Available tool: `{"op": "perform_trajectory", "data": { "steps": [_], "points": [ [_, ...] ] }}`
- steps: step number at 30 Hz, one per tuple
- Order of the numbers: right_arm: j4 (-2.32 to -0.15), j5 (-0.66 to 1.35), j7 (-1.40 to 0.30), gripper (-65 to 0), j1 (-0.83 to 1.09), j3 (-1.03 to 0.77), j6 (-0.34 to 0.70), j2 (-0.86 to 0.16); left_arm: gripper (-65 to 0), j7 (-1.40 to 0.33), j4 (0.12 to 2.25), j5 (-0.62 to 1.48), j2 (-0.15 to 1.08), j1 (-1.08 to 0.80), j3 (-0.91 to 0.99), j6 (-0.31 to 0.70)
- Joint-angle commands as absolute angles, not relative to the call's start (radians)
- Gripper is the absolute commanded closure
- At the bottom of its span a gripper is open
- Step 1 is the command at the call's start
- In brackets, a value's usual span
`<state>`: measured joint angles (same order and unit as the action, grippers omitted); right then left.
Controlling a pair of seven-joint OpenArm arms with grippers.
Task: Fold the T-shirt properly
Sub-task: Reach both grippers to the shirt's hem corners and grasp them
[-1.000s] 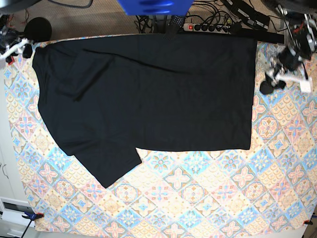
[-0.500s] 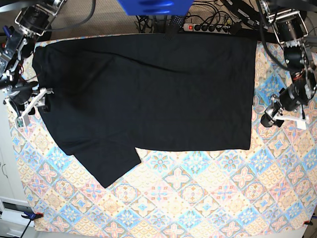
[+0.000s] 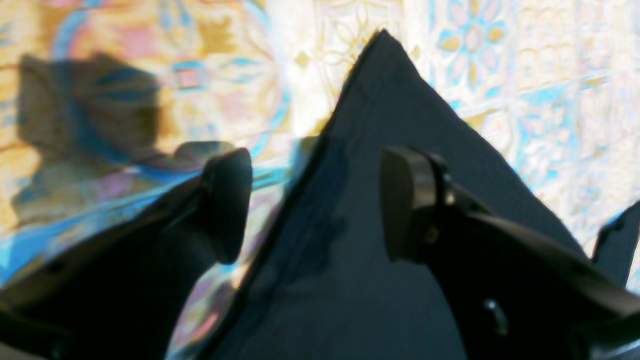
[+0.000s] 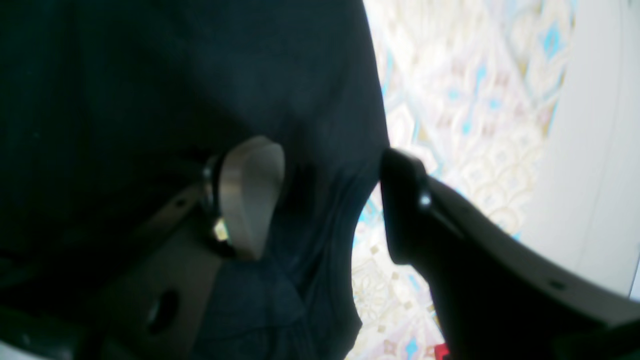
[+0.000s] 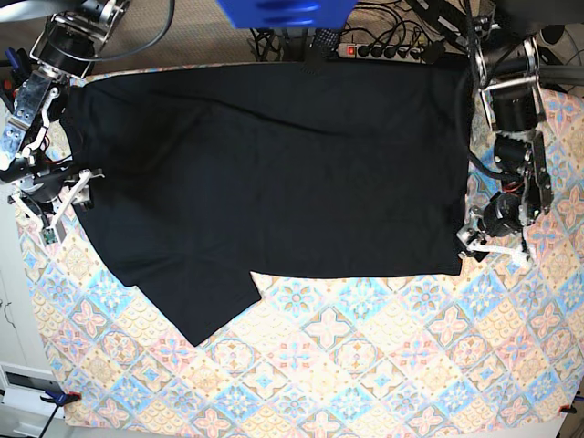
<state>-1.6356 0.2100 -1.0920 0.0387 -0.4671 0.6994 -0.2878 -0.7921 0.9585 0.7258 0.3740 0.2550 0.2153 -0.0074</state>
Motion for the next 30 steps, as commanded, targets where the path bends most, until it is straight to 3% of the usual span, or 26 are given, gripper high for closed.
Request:
{"op": "perform_trajectory", "data": {
  "steps": [1,8,12,14,19,21,30],
  "points": [
    [-1.653,0.226,-1.066,-33.8,0.019,-0.472,0.698,-0.305,-39.4,-0.757,0.937,0.734,0.394,0.295,0.196,-0.004],
    [-1.653,0.229,-1.066,-33.8,0.024,-0.473,0.698,-0.305,-39.4,-0.613,0.688,0.730,0.349,0.409,0.117,-0.004],
    [-1.653,0.229,-1.066,-33.8,0.021,-0.473,0.698,-0.305,-38.9,-0.613,0.661,0.728,0.300,0.429,0.088,-0.004],
    [-1.653,0.228,-1.066,-33.8,0.019,-0.473,0.698,-0.305,-34.2,-0.613,0.662,0.736,0.285,0.430,0.030,-0.002],
    [-1.652,0.226,-1.064,-33.8,0.019,-0.473,0.698,-0.305,-9.5,-0.631,0.768,0.739,0.255,0.392,-0.025,-0.002],
    [-1.641,0.226,-1.063,-33.8,0.019,-0.473,0.698,-0.305,-3.9,-0.659,0.819,0.739,0.254,0.375,-0.025,-0.002],
    [-1.412,0.223,-1.012,-34.2,-0.127,-0.472,0.698,-0.328,-1.3,-0.699,1.069,0.739,0.285,0.228,-0.024,-0.004]
  ]
}}
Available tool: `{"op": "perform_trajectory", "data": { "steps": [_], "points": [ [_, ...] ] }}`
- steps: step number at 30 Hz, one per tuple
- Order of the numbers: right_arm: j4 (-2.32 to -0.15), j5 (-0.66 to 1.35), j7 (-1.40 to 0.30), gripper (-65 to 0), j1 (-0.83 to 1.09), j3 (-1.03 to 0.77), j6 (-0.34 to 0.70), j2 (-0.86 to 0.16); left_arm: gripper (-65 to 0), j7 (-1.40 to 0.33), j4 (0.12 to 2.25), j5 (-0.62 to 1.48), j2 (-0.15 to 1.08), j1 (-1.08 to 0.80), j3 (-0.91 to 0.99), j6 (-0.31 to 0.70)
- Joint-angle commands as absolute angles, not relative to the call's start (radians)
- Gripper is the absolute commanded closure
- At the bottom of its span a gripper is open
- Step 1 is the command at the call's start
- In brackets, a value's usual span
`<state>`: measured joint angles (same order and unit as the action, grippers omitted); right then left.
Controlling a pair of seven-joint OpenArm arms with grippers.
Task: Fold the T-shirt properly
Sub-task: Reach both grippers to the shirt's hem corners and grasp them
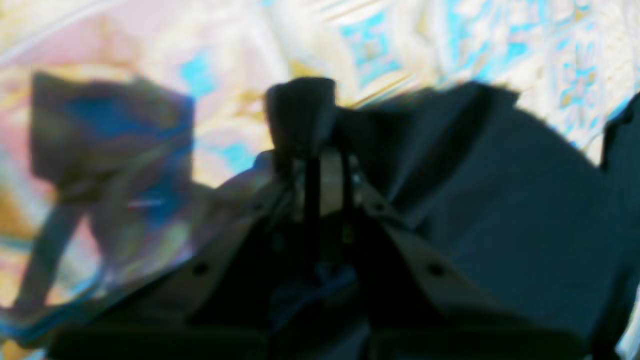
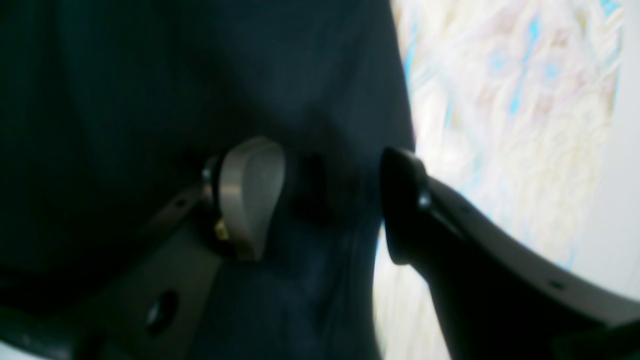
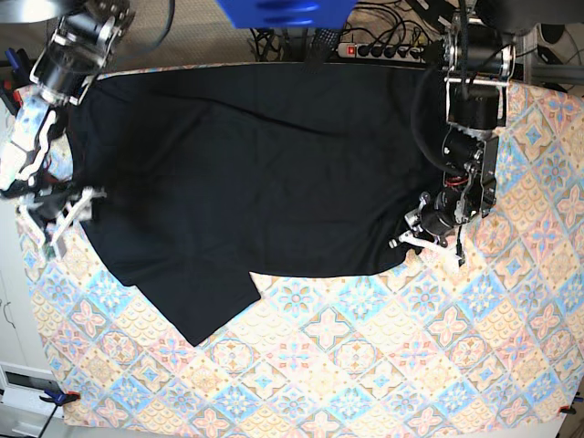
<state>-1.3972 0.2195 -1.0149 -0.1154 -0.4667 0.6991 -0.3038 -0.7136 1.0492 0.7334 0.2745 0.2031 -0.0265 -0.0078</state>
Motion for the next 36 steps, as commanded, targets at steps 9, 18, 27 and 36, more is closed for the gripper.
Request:
{"op": "perform_trajectory", "data": {
  "steps": [9,18,27,36],
  "points": [
    [-1.063,0.223,-0.780,-40.5,-0.309,-0.101,0.698,-0.461,-1.2,-0.705,1.256,0.739,0.305,0.082,0.044,-0.004],
    [-0.800,0.222,-0.544,-42.5,-0.409,0.053,0.698,-0.498,-1.3,-0.773,1.414,0.740,0.308,-0.019,0.122,-0.004],
    [-0.587,0.222,-0.372,-42.5,-0.524,0.150,0.698,-0.496,-1.3,-0.773,1.504,0.740,0.309,-0.097,0.124,-0.004],
    [-0.496,0.222,-0.260,-42.5,-0.562,0.159,0.698,-0.496,-1.3,-0.773,1.561,0.740,0.308,-0.139,0.125,-0.004]
  ]
}}
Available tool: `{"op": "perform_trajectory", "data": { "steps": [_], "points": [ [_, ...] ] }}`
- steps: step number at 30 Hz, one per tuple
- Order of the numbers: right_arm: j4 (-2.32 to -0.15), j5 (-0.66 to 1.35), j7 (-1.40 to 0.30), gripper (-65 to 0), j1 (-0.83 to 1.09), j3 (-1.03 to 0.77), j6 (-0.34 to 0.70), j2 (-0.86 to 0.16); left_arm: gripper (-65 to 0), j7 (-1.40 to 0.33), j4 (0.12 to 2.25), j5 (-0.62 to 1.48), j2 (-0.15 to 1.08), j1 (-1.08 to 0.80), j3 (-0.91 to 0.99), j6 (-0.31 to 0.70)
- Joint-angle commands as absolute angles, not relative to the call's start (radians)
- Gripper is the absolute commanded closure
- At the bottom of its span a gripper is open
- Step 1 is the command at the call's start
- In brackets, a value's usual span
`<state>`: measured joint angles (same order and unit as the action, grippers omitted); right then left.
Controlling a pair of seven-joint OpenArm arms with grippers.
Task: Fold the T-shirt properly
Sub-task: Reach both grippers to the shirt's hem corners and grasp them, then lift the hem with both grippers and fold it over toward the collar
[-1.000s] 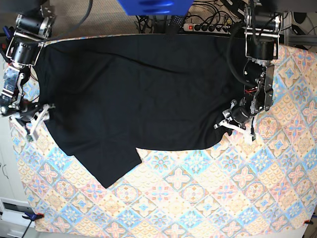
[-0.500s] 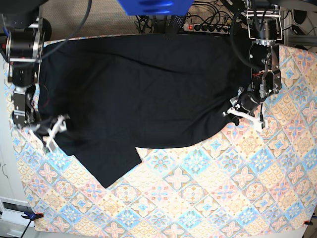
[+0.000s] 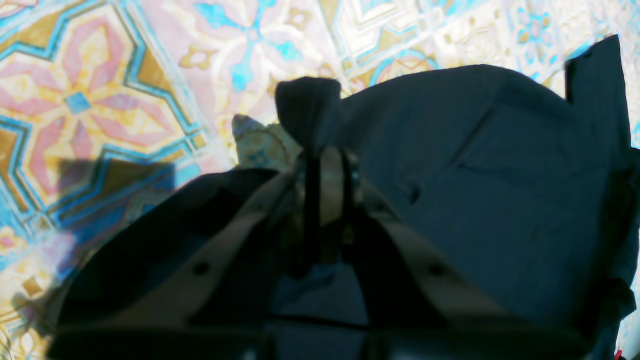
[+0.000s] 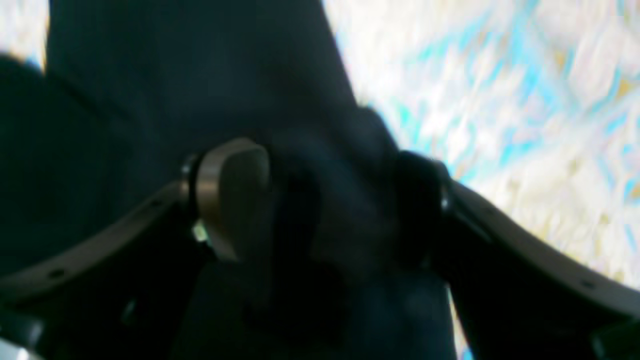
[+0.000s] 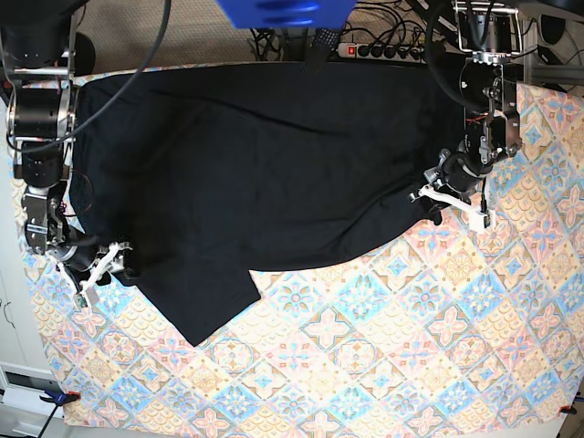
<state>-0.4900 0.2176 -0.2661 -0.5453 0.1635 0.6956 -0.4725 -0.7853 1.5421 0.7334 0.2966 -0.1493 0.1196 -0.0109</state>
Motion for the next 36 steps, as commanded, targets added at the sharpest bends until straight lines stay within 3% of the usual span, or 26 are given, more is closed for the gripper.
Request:
{"op": "perform_trajectory", "data": {
  "steps": [1,7,13,27,36],
  "points": [
    [-0.486,0.222,-0.245,-42.5,-0.564,0.159,0.698,-0.496,-1.3,-0.773,1.561,0.740,0.309,-0.140,0.125,-0.004],
    [-0.406,0.222,-0.139,-42.5,-0.564,0.156,0.694,-0.498,-1.3,-0.774,1.561,0.771,0.306,-0.162,0.200,-0.004],
    [-0.320,0.222,-0.027,-42.5,-0.565,0.154,0.616,-0.498,-1.3,-0.774,1.561,0.828,0.337,-0.174,0.202,-0.004],
    [-0.306,0.219,-0.019,-42.6,-0.552,0.163,0.616,-0.515,-1.3,-0.774,1.561,0.837,0.338,-0.174,0.202,-0.004],
    [-0.306,0.039,-0.021,-42.5,-0.524,0.160,0.616,-0.513,-1.3,-0.774,1.561,0.837,0.338,-0.173,0.202,-0.004]
  ]
}}
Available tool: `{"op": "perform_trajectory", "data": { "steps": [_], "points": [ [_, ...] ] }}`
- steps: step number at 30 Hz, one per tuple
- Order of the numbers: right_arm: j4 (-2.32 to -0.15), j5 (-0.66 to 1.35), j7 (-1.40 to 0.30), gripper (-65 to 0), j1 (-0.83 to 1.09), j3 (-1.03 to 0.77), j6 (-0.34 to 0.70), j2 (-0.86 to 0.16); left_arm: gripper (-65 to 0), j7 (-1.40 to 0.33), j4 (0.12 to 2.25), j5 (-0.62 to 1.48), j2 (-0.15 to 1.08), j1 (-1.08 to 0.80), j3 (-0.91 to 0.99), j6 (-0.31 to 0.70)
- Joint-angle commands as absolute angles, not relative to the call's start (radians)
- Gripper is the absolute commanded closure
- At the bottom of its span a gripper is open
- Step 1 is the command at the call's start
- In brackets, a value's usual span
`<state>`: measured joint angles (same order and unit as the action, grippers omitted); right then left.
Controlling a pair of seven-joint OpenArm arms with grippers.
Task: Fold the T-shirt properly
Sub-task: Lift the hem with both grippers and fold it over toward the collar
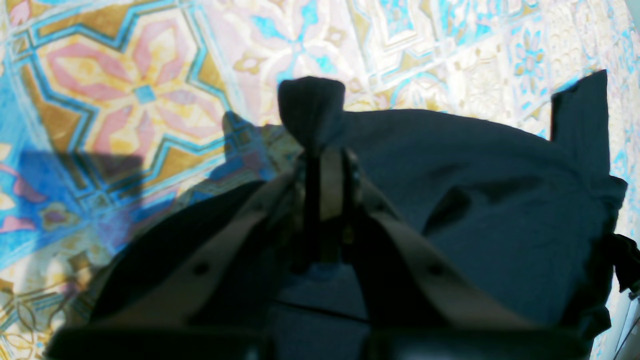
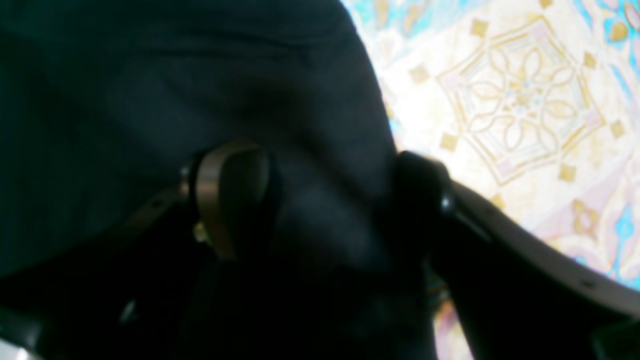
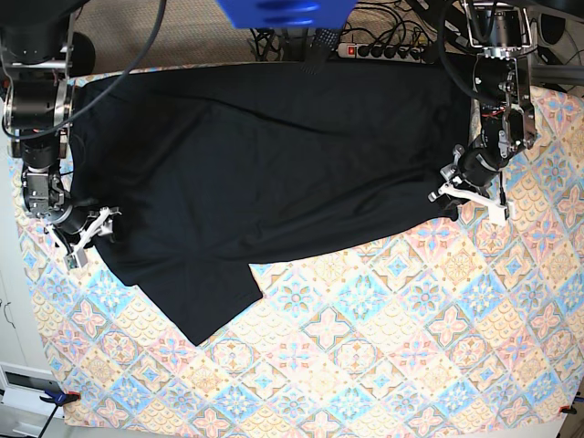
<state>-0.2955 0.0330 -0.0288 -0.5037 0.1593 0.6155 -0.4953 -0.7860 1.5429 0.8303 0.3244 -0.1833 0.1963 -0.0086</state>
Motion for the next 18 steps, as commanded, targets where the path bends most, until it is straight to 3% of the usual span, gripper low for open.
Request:
{"op": "perform_trajectory", "data": {
  "steps": [1,5,15,18],
  "points": [
    [-0.306,0.039,-0.022,-42.4,-0.524,0.160,0.616,-0.513,-1.2,-0.774,1.561,0.837,0.338,-0.173,0.202,-0.004],
    [-0.306,0.039,-0.024,-37.4,-0.522,0.162,0.619,-0.513,-1.2,-0.774,1.561,0.837,0.337,-0.171,0.202,-0.004],
    [-0.311,0.039,-0.024,-3.3,-0.522,0.162,0.619,-0.513,-1.2,-0.774,1.561,0.837,0.337,-0.170,0.202,-0.004],
    [-0.318,0.039,-0.022,-1.6,-0.522,0.156,0.619,-0.513,-1.2,-0.774,1.561,0.837,0.335,-0.170,0.202,-0.004]
  ]
}}
